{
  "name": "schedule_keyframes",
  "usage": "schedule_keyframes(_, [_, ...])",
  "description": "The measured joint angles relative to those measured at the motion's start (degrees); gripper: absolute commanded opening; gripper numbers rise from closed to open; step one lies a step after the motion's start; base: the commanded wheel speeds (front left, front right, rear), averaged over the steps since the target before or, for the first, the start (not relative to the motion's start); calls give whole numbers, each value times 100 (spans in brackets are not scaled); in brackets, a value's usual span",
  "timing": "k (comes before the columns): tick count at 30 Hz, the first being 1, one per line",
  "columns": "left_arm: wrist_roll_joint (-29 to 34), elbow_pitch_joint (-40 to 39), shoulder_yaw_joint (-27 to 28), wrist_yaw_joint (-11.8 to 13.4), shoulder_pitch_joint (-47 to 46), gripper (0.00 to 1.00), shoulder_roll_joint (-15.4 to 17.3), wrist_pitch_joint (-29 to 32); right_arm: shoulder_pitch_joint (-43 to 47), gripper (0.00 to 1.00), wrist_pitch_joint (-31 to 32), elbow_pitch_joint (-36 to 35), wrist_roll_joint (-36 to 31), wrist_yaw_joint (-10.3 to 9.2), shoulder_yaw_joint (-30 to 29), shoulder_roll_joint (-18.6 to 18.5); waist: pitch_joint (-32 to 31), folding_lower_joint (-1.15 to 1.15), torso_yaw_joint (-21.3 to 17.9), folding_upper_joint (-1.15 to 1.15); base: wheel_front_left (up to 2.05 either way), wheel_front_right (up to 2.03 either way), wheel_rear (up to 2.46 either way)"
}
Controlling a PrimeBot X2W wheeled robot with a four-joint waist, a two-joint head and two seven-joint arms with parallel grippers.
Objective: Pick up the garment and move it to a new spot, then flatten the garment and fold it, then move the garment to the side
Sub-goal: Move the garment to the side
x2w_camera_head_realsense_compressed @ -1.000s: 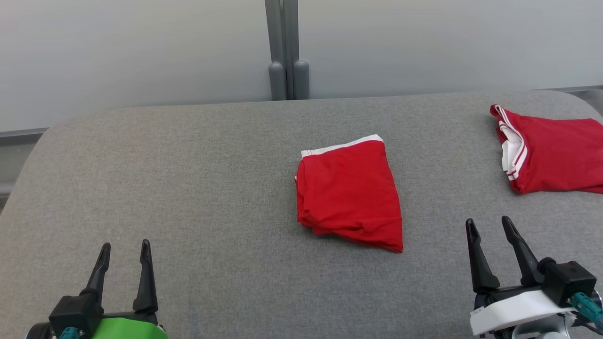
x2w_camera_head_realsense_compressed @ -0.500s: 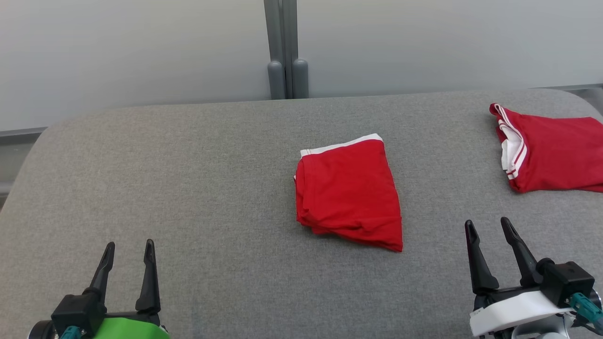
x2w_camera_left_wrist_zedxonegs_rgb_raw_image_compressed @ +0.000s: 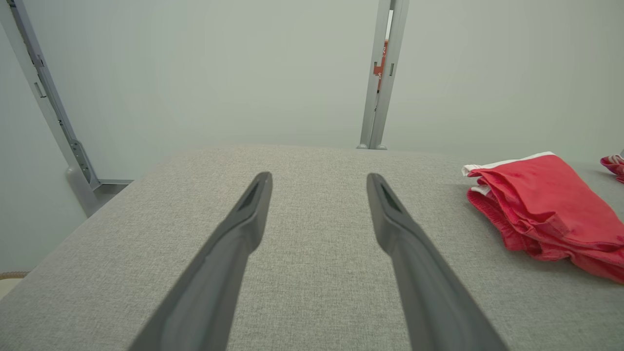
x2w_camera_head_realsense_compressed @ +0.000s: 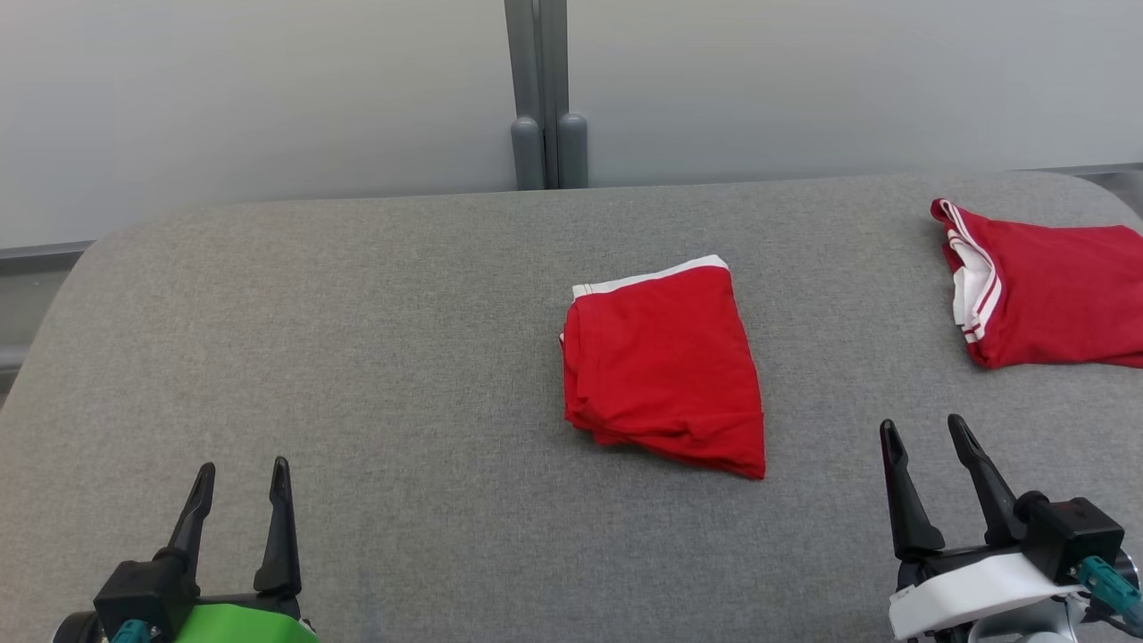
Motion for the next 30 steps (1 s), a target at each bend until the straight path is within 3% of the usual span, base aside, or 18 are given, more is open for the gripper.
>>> schedule_keyframes(6, [2,11,57,0,0,100,-7,0,-55,100,0,86,8,0,93,-69,25,0,-1,0,0,0,0])
schedule_keyframes(13, [56,4,20,0,-83,100,-53,0,-718,100,15,527,5,0,345,-267,150,0,77,0,0,0,0])
schedule_keyframes(22, [100,23,-76,0,-367,100,-123,0,-2048,100,404,1549,-18,0,648,-398,425,0,352,0,0,0,0])
schedule_keyframes(30, [92,107,-234,0,-654,100,-191,0,-2986,100,530,2975,-15,1,833,-516,717,0,742,0,0,0,0])
